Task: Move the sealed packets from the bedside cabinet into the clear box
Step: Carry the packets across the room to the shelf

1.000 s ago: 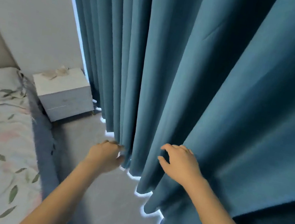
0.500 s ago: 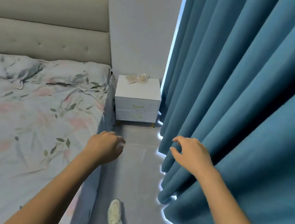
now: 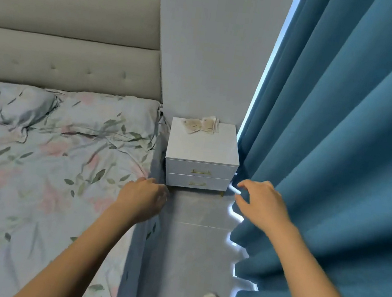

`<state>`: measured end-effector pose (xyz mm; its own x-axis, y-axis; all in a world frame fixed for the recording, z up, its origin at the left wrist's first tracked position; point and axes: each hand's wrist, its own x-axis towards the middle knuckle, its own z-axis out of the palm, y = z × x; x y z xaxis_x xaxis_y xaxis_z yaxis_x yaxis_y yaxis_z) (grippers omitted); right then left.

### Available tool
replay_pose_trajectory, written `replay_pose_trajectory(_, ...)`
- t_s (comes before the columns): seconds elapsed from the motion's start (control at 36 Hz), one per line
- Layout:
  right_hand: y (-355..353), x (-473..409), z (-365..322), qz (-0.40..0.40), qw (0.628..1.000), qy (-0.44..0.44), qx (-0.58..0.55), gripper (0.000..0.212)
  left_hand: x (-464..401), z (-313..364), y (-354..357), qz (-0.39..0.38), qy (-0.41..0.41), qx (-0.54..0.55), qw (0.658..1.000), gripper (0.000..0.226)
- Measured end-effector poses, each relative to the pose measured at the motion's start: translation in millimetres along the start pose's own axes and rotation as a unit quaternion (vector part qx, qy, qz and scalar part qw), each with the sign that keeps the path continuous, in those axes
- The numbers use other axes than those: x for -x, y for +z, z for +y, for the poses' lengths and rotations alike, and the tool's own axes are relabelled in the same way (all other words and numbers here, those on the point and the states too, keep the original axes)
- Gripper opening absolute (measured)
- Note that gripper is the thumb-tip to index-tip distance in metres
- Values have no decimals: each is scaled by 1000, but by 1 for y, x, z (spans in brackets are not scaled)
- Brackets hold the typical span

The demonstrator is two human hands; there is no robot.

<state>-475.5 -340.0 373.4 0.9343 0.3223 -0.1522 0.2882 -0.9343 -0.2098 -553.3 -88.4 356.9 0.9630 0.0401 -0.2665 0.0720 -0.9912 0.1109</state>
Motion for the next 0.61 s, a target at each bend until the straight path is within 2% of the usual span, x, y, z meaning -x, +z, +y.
replay_pose_trajectory(0.28,2,-195,15,-15,1000,-4,-20,33,-176,-42,-27,-7,-38,38,999,36)
replay_pose_trajectory(0.61,-7,-420,11,-67,996,-60,10,38,-363,-92,-48,-19,-100,77,992,37)
